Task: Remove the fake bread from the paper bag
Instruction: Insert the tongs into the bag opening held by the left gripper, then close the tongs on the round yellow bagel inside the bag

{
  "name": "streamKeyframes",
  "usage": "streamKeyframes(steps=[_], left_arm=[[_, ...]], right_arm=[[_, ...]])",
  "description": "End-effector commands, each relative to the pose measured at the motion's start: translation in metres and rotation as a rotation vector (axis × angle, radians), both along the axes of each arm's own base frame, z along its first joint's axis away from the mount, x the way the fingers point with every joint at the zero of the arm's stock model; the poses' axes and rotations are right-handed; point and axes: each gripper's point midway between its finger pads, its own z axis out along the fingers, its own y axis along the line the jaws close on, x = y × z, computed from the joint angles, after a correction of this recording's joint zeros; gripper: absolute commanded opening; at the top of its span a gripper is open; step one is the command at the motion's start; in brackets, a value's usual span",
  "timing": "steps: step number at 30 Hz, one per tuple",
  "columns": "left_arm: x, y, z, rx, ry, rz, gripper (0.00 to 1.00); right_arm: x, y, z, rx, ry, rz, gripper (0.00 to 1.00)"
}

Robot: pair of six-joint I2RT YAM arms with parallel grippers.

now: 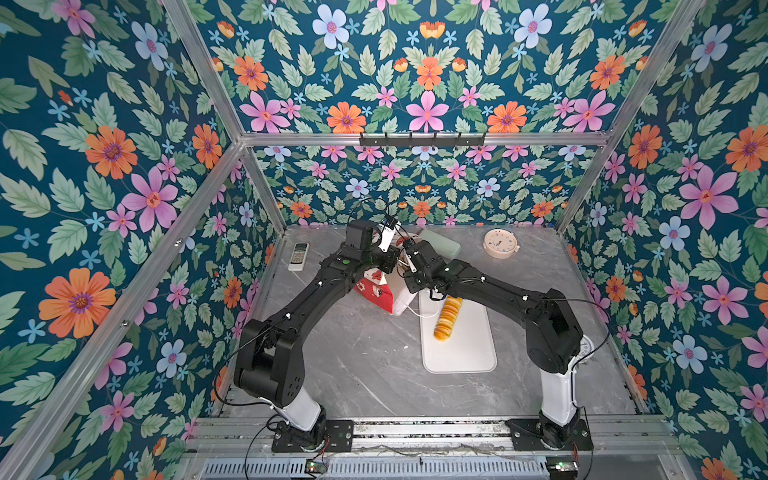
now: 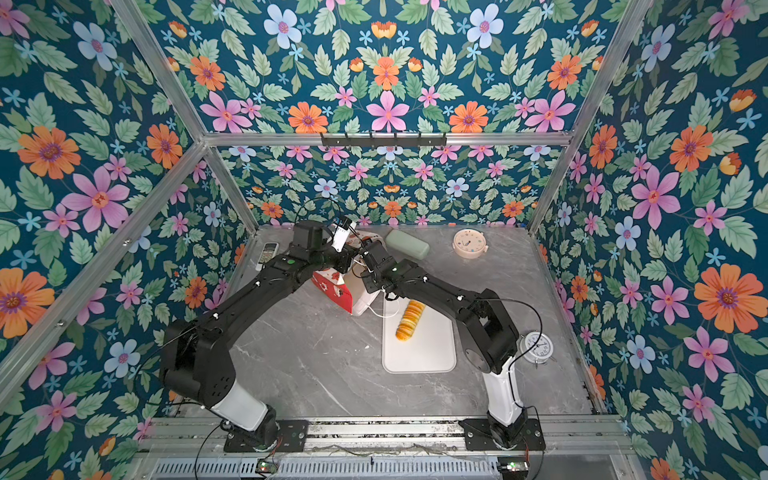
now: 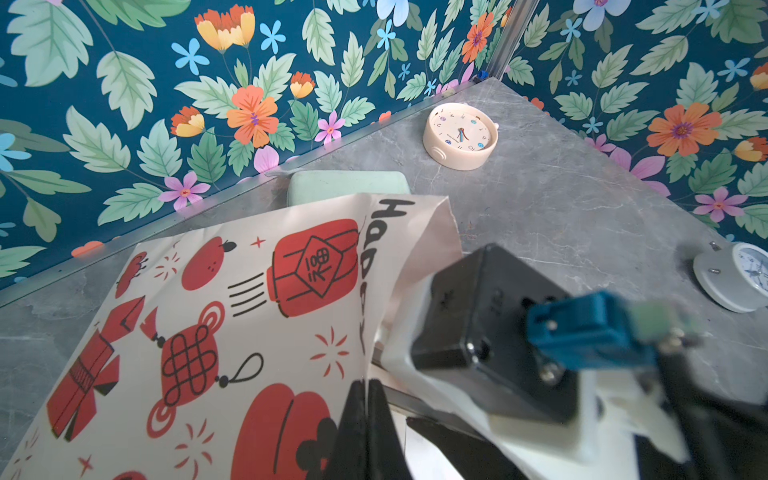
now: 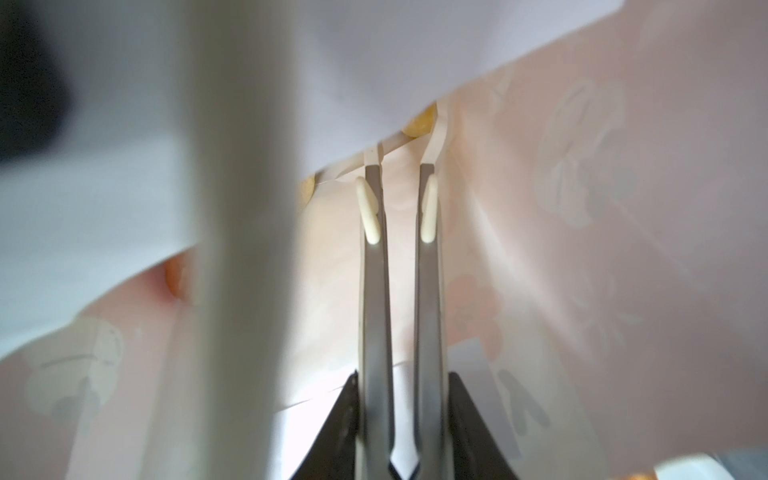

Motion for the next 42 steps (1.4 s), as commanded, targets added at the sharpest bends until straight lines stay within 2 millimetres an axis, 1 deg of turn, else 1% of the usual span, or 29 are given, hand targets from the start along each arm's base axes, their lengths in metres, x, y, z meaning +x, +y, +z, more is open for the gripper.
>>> streamKeyframes(steps=[1,5,8,10,16,20,24,28,31,32,35,40,42], left_arm=[[-0.001,-0.007,0.012,-0.032,-0.035,-0.034,0.00],[0.001,-0.004,0.012,-0.025,-0.039,-0.016,0.00],[0.008,0.001,0.009,-0.013,-0.045,0.027,0.00],[0.012,0.002,0.009,-0.011,-0.048,0.047,0.00],[0.025,0.005,0.005,-0.013,-0.050,0.105,0.00],[0.035,0.007,0.002,-0.015,-0.051,0.138,0.00],[0.039,0.005,0.000,-0.024,-0.058,0.145,0.00],[0.040,0.002,-0.002,-0.031,-0.055,0.132,0.00],[0.042,0.003,-0.002,-0.027,-0.060,0.141,0.00],[0.043,0.003,-0.004,-0.023,-0.058,0.143,0.00],[0.044,0.003,-0.005,-0.021,-0.058,0.144,0.00],[0.044,0.002,-0.004,-0.029,-0.061,0.140,0.00],[0.045,0.002,-0.003,-0.029,-0.062,0.141,0.00]], right_arm=[[0.007,0.003,0.005,0.031,-0.020,-0.029,0.25],[0.005,0.004,0.008,0.042,-0.012,-0.017,0.22],[-0.003,0.009,0.017,0.085,0.006,0.003,0.20],[-0.008,0.008,0.022,0.101,0.021,0.011,0.19],[-0.031,0.006,0.029,0.144,0.094,0.038,0.18],[-0.042,0.000,0.040,0.183,0.106,0.031,0.18],[-0.056,-0.007,0.045,0.199,0.136,0.029,0.18],[-0.068,-0.018,0.051,0.213,0.141,0.016,0.18],[-0.079,-0.028,0.054,0.218,0.148,0.012,0.18],[-0.084,-0.032,0.064,0.237,0.126,0.016,0.17],[-0.093,-0.042,0.068,0.248,0.105,0.016,0.17],[-0.109,-0.049,0.083,0.302,0.083,0.045,0.17],[-0.113,-0.050,0.085,0.315,0.080,0.053,0.17]])
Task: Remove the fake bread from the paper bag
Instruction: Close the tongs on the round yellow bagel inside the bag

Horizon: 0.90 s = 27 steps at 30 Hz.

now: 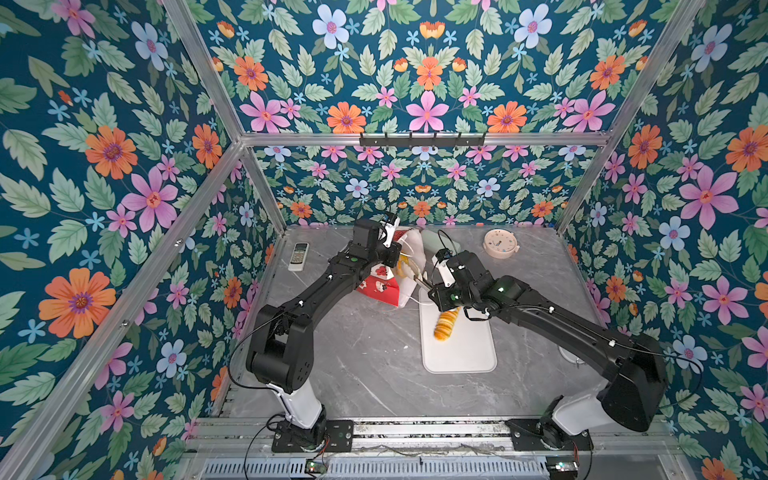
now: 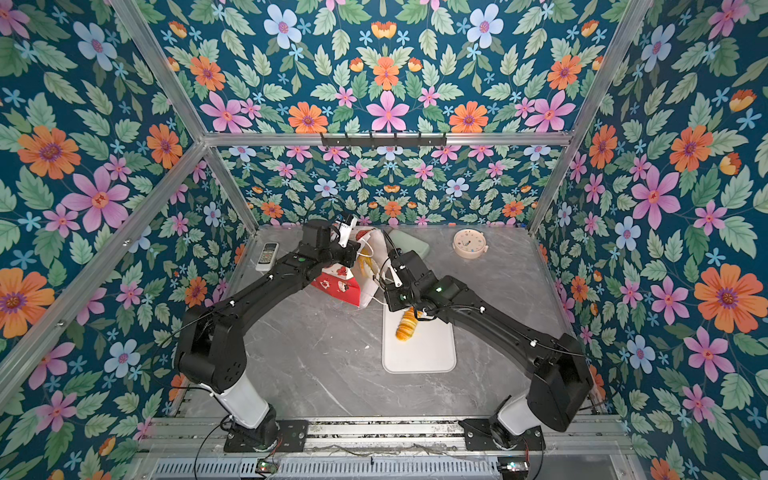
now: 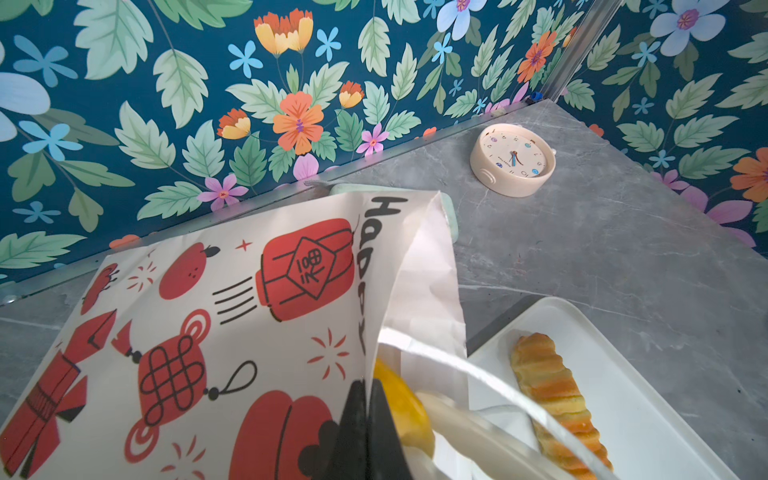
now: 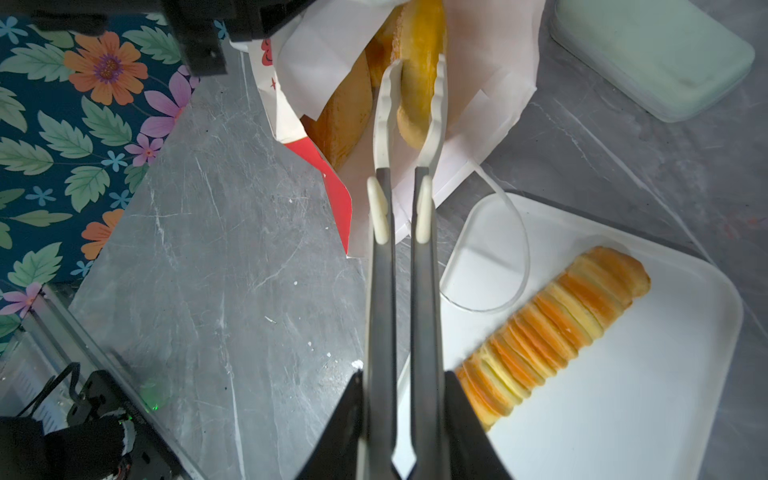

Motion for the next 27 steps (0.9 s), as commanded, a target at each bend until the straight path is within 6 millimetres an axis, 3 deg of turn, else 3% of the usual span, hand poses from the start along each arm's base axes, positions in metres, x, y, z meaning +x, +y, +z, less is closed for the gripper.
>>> streamKeyframes(steps=[1,7,23,27], left_arm=[[0.005,-0.002,0.012,-0.019,-0.042,0.002,0.00],[0.003,-0.001,0.014,-0.021,-0.045,0.001,0.00],[0.003,-0.001,0.013,-0.025,-0.050,0.001,0.00],[0.003,-0.002,0.014,-0.029,-0.051,-0.002,0.00]], right_arm=[[0.001,0.008,0.018,0.075,-0.048,0.019,0.17],[-0.007,0.010,0.019,0.108,-0.030,0.040,0.16],[-0.041,-0.031,0.019,0.171,-0.032,-0.028,0.15],[-0.041,-0.031,0.014,0.173,-0.015,-0.028,0.15]])
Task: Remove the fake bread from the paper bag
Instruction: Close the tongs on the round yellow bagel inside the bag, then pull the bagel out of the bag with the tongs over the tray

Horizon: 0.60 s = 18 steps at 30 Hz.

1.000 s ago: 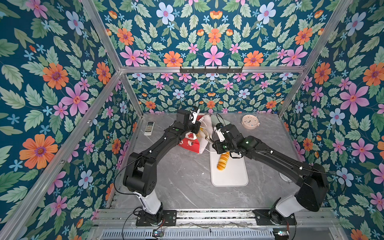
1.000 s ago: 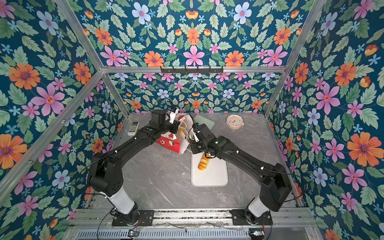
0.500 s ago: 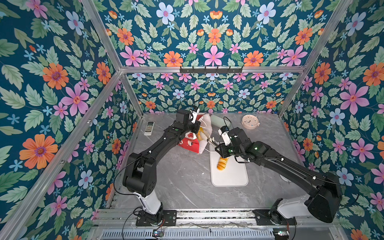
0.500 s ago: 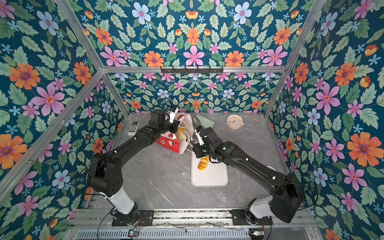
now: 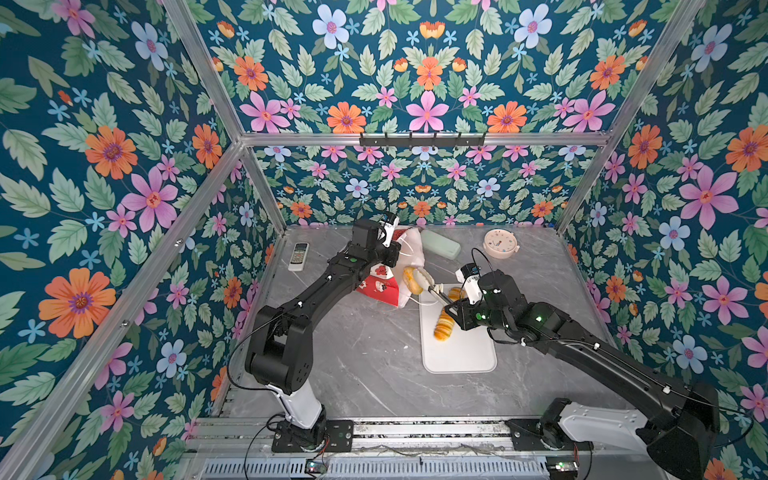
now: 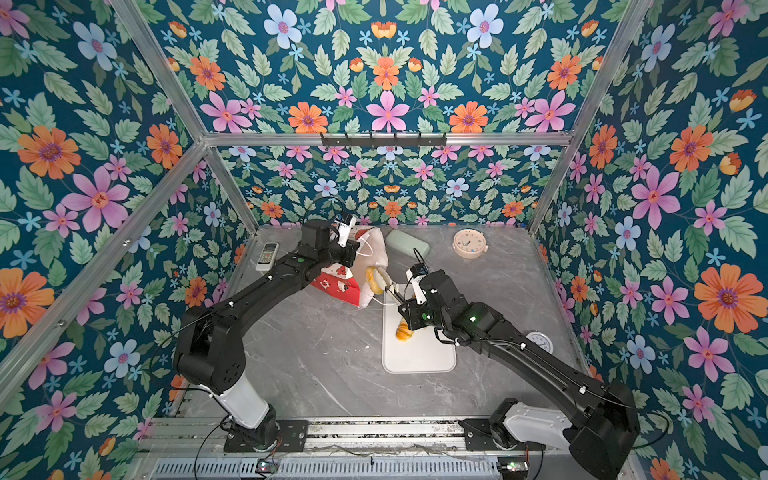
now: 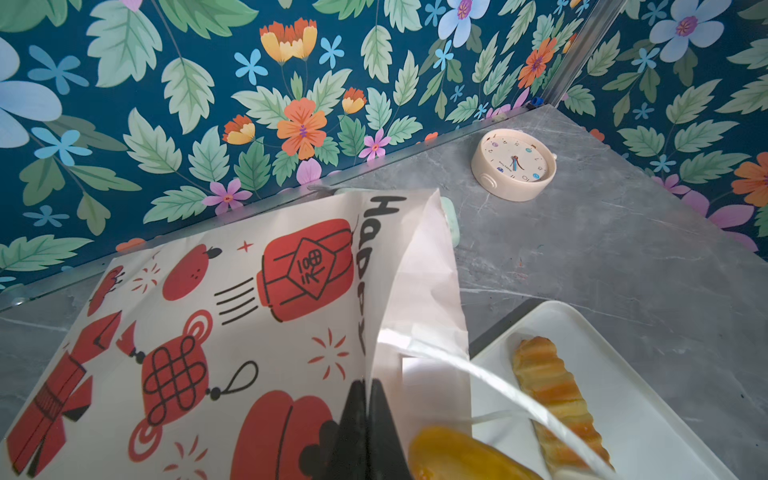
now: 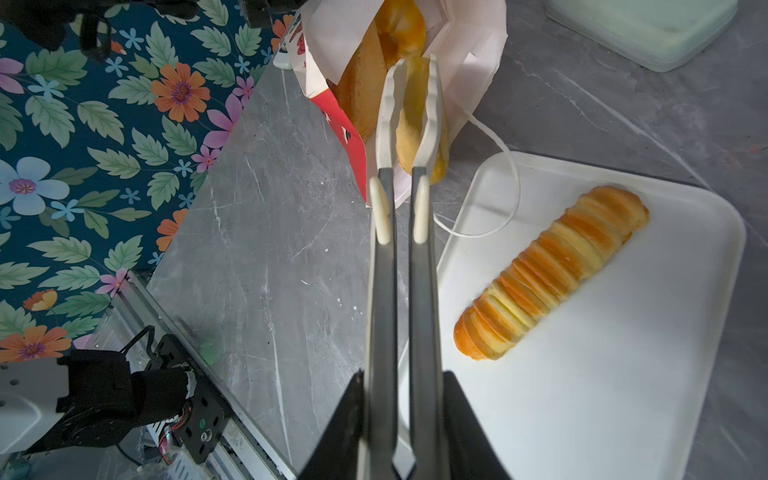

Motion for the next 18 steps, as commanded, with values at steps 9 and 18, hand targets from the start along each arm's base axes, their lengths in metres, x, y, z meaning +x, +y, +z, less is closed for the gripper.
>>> streamKeyframes(steps=[9,18], left_arm=[[0.000,-0.004,0.015,-0.033,-0.041,-0.019,0.00],[-0.002,-0.004,0.015,-0.037,-0.041,-0.020,0.00]], right_arm=[[0.025,0.030,-0.003,0.051,-0.019,0.040,0.15],[0.022,0.022,-0.001,0.004,-0.058,0.056,0.18]])
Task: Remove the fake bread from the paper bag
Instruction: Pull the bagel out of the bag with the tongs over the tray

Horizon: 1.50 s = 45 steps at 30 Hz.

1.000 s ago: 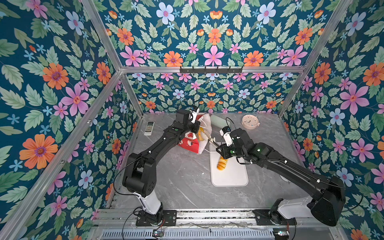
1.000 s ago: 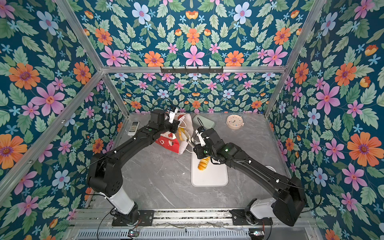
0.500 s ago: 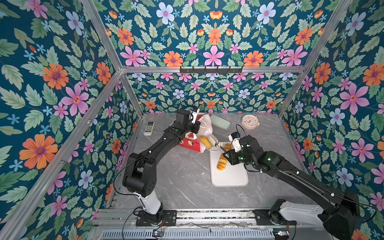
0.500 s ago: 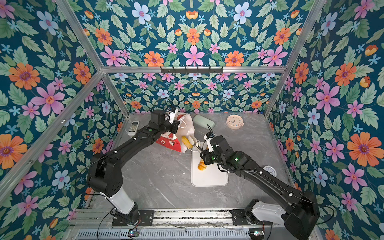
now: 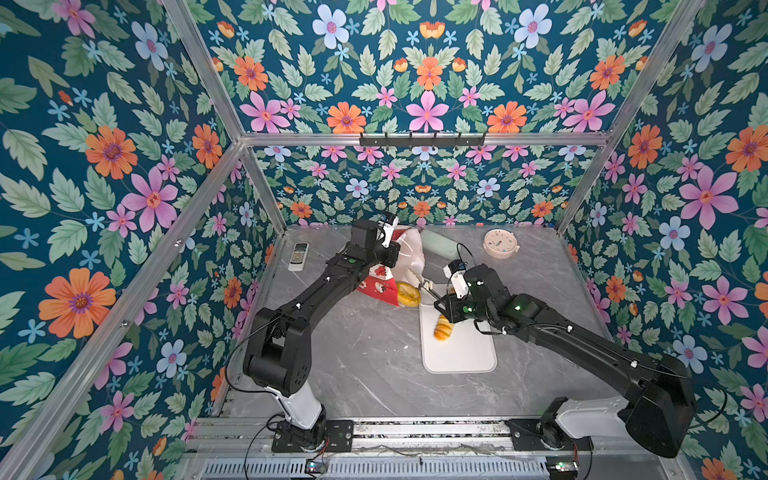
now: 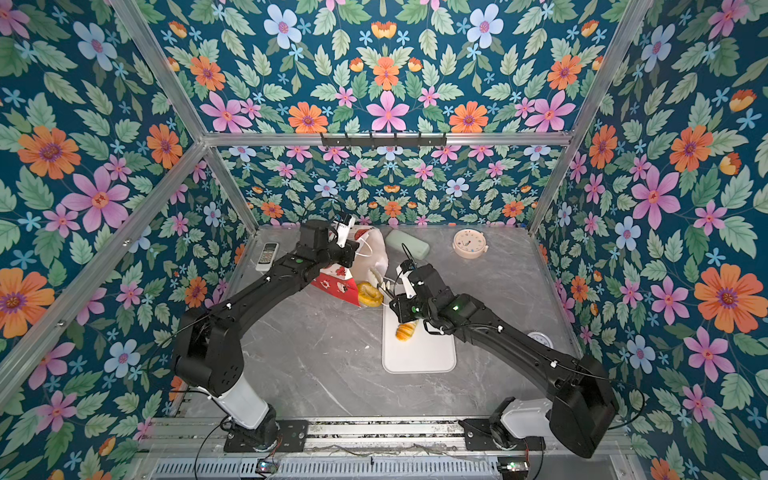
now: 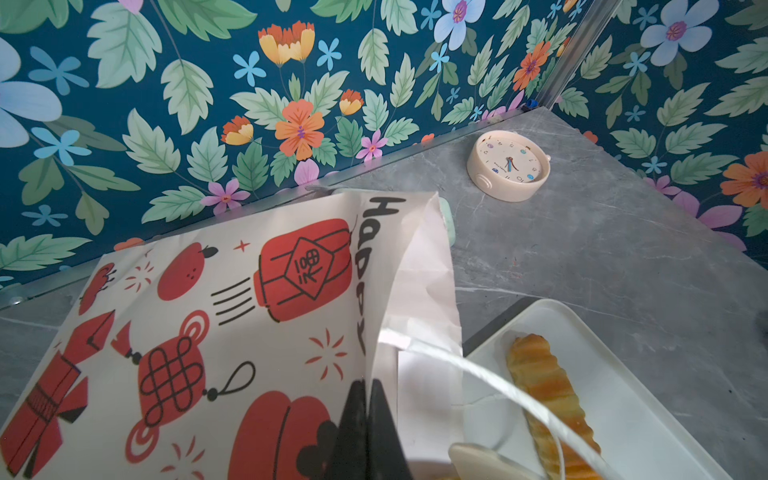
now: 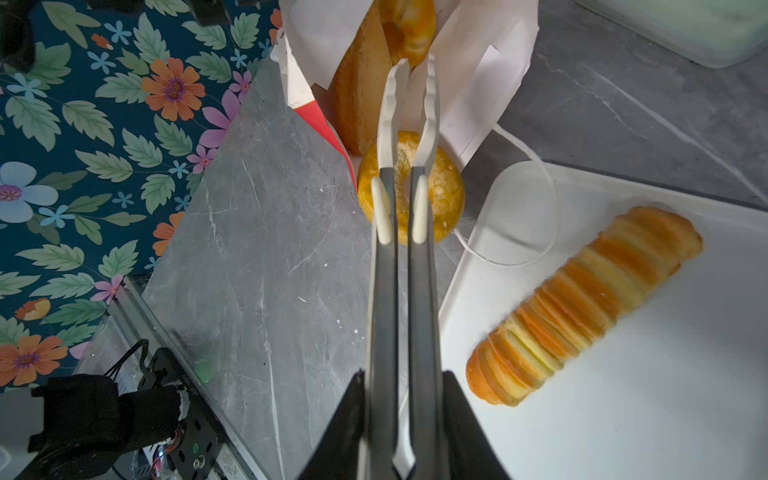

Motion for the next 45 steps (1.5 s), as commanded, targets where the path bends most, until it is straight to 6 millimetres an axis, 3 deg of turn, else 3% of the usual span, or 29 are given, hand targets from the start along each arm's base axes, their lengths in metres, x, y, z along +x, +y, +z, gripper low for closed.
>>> streamKeyframes(steps=[1,8,15,20,32,45], left_arm=[[0.003,-0.004,0.013,-0.029,-0.042,-0.011,0.00],[0.004,-0.005,0.011,-0.028,-0.037,-0.014,0.00],[0.004,-0.004,0.013,-0.026,-0.039,-0.009,0.00],[0.005,-0.004,0.012,-0.019,-0.038,-0.007,0.00],[0.007,-0.004,0.009,-0.012,-0.033,-0.004,0.00],[0.007,-0.005,0.008,-0.016,-0.025,-0.009,0.00]], right_arm=[[-0.004,-0.007,0.009,-0.024,-0.061,0.027,0.19],[-0.035,-0.039,-0.003,-0.188,-0.115,0.085,0.22],[-0.060,-0.043,-0.017,-0.293,-0.161,0.150,0.25],[-0.060,-0.046,-0.021,-0.394,-0.223,0.171,0.27],[-0.065,-0.046,-0.010,-0.371,-0.274,0.204,0.36],[-0.069,-0.041,-0.015,-0.466,-0.332,0.280,0.37]])
